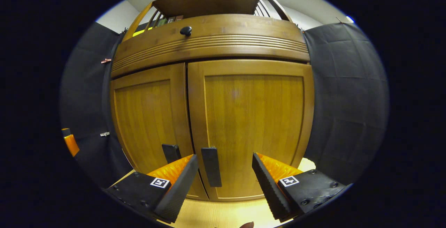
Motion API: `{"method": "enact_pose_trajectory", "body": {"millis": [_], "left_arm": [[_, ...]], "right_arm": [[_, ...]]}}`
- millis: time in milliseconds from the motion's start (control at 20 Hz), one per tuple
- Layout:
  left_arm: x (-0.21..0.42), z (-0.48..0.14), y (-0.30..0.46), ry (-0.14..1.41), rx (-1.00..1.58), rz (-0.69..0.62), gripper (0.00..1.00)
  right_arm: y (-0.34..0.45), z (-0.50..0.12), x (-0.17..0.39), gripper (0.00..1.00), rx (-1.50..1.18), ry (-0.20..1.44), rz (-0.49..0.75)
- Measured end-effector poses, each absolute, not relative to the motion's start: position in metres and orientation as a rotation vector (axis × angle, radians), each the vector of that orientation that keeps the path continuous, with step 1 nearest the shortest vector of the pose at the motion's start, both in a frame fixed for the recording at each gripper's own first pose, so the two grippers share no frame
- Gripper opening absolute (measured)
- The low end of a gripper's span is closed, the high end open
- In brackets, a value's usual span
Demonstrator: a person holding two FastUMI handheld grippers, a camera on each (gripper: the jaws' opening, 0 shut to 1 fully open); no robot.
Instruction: Open the right door of the double-door shoe cabinet with the right hand, and open the left door with the left hand.
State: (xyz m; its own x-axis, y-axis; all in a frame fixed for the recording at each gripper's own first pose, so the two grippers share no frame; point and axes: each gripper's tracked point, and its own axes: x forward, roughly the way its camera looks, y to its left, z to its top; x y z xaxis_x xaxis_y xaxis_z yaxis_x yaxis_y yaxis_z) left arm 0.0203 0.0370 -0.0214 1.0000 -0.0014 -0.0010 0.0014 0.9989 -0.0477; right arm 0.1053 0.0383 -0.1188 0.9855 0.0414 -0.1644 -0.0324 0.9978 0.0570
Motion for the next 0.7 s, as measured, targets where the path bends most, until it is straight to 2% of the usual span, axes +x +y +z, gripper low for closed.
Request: {"method": "enact_pose_trajectory", "body": {"millis": [150,250,550,600,650,700], "left_arm": [[0.018,-0.026,0.036,0.013,-0.046,-0.007,0.93],[0.016,-0.026,0.038,0.02,-0.045,-0.005,0.93],[0.004,-0.027,0.051,0.02,-0.054,0.025,0.93],[0.002,-0.028,0.053,0.02,-0.056,0.031,0.94],[-0.001,-0.027,0.055,0.02,-0.056,0.039,0.94],[-0.003,-0.026,0.057,0.017,-0.059,0.044,0.93]], "right_arm": [[0.047,-0.136,0.123,0.98,0.017,0.188,0.059],[0.05,-0.143,0.134,0.94,0.015,0.192,0.057],[0.066,-0.176,0.163,0.4,0.089,0.301,0.081],[0.066,-0.175,0.158,0.41,0.097,0.308,0.084],[0.066,-0.174,0.162,0.31,0.096,0.294,0.085],[0.066,-0.177,0.158,0.3,0.083,0.302,0.09]]}}
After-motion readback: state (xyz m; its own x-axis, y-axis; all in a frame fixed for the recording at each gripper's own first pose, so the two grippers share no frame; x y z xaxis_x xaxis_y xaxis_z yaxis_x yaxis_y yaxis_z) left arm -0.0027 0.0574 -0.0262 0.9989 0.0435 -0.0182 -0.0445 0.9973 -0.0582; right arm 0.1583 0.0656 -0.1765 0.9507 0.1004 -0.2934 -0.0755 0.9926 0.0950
